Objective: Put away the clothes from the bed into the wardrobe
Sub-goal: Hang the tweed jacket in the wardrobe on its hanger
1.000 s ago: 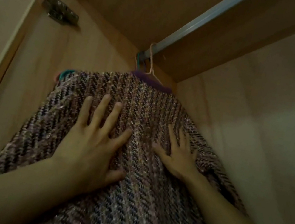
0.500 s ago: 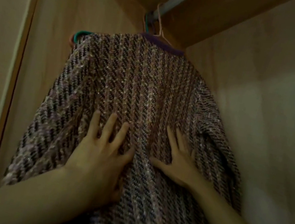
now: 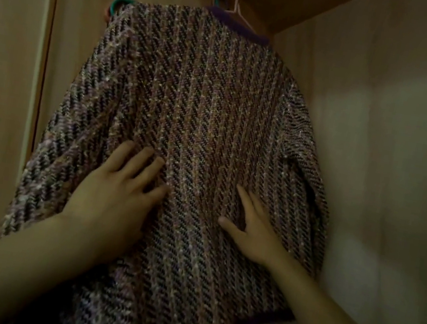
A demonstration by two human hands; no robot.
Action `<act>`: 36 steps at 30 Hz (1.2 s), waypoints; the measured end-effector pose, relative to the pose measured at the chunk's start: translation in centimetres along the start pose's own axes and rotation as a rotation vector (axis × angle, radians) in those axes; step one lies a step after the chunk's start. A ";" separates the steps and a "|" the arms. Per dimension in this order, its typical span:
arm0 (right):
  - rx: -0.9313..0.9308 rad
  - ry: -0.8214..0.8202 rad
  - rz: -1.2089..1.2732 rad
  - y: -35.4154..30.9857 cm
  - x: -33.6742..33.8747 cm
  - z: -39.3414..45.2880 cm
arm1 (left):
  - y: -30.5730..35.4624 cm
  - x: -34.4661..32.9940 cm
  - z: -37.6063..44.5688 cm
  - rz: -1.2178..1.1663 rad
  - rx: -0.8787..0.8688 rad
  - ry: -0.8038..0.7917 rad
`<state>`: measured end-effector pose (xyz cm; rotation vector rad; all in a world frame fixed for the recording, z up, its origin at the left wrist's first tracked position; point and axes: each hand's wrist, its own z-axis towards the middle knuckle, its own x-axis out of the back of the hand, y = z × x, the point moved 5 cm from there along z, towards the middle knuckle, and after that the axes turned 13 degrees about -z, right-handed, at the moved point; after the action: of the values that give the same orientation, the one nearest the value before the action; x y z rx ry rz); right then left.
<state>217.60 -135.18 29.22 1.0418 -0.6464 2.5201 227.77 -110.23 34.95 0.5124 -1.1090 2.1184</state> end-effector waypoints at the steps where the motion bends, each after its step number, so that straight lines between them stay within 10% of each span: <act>1: 0.008 0.009 0.037 0.1 0.0 -0.7 | -0.2 0.0 -0.2 -0.034 0.011 -0.011; 19: 0.189 0.195 0.117 -11.2 5.9 -13.5 | -0.6 7.1 -13.6 -0.338 0.184 0.044; 36: 0.557 -0.070 0.178 -40.0 1.7 -35.0 | -9.2 12.3 -51.2 -0.469 0.610 -0.145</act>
<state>215.03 -82.96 19.68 1.3003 -0.0396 2.9138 224.42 -59.28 19.00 1.1024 -0.3302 1.9809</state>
